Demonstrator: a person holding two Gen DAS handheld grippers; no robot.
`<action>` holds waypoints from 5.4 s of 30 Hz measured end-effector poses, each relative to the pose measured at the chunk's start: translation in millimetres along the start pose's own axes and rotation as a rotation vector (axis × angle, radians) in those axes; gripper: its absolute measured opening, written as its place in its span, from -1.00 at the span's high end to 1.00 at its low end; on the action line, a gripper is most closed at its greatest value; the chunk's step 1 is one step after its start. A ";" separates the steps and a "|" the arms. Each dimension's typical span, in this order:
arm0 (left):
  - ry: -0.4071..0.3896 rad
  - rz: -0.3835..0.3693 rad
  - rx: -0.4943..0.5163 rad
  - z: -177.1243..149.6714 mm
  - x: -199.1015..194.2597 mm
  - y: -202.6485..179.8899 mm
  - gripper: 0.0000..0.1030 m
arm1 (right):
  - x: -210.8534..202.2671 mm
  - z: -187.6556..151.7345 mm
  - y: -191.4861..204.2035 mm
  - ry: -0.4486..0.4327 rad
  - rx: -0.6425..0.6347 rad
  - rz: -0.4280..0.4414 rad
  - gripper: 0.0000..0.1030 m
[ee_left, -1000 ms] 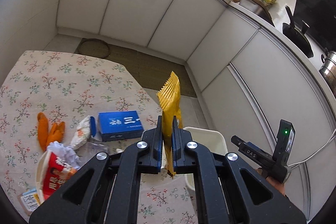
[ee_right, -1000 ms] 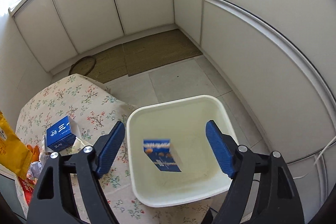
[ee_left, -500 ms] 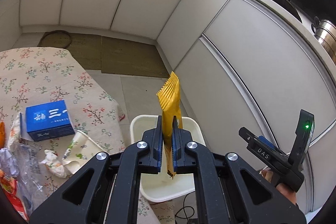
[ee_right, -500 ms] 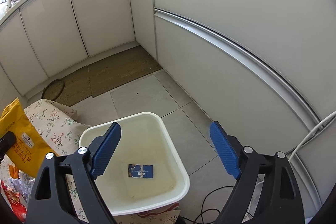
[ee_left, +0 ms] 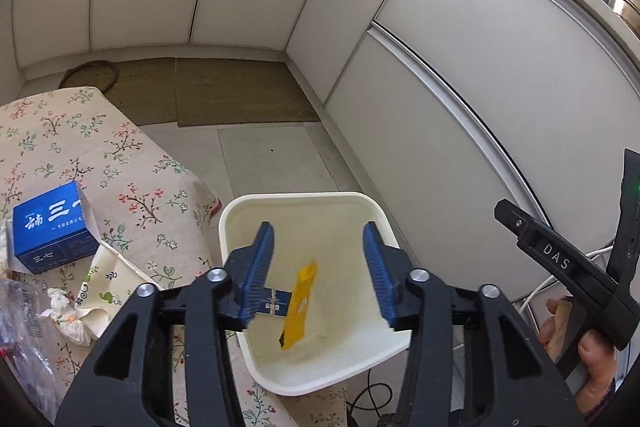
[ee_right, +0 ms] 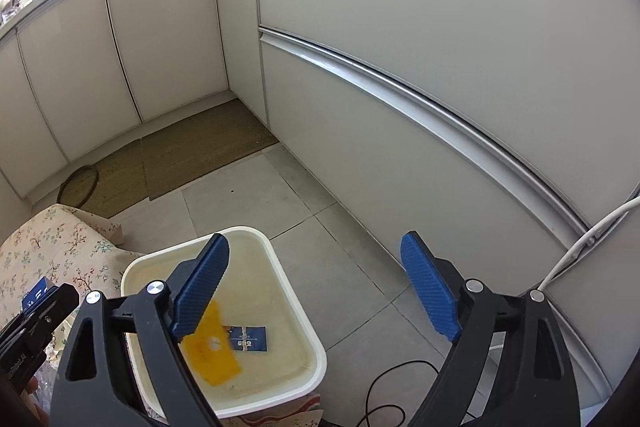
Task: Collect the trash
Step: 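Drop the biscuit box into the white bin with the right gripper while the left drops the yellow bag, then move both tools back over the table toward the noodle cup and bottle, then grasp the red noodle cup with the left gripper while the right grasps the plastic bottle, then release the bottle into the bin with the right gripper while the left drops the noodle cup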
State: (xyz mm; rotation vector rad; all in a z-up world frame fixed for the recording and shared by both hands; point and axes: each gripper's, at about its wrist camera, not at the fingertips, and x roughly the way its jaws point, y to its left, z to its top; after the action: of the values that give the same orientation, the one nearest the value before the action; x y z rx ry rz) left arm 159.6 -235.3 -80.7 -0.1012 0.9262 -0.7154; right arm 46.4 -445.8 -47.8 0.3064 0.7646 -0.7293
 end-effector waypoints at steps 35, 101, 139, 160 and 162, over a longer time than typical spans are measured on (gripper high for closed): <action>-0.044 0.557 -0.163 -55.0 -159.7 127.2 -0.86 | -86.0 -75.6 162.3 -0.107 -0.360 0.243 -0.87; -0.117 0.321 -0.371 -84.8 -260.7 260.8 0.49 | -14.6 -213.8 343.3 0.672 -0.498 0.616 0.38; -0.236 0.236 -0.295 -26.7 -214.7 181.2 0.49 | -55.9 -76.9 216.5 0.180 -0.279 0.550 0.41; -0.150 0.057 -0.155 7.3 -109.0 75.0 0.48 | -5.4 -25.2 68.3 0.067 -0.097 0.215 -0.33; -0.139 0.045 -0.139 8.6 -96.9 64.6 0.48 | -7.3 -22.7 58.8 0.030 -0.089 0.183 -0.46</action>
State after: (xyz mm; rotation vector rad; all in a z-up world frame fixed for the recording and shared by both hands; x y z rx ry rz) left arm 162.0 -129.1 -32.2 -0.2494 0.8415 -0.5938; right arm 72.0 -388.7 -58.4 0.3027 0.7843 -0.5178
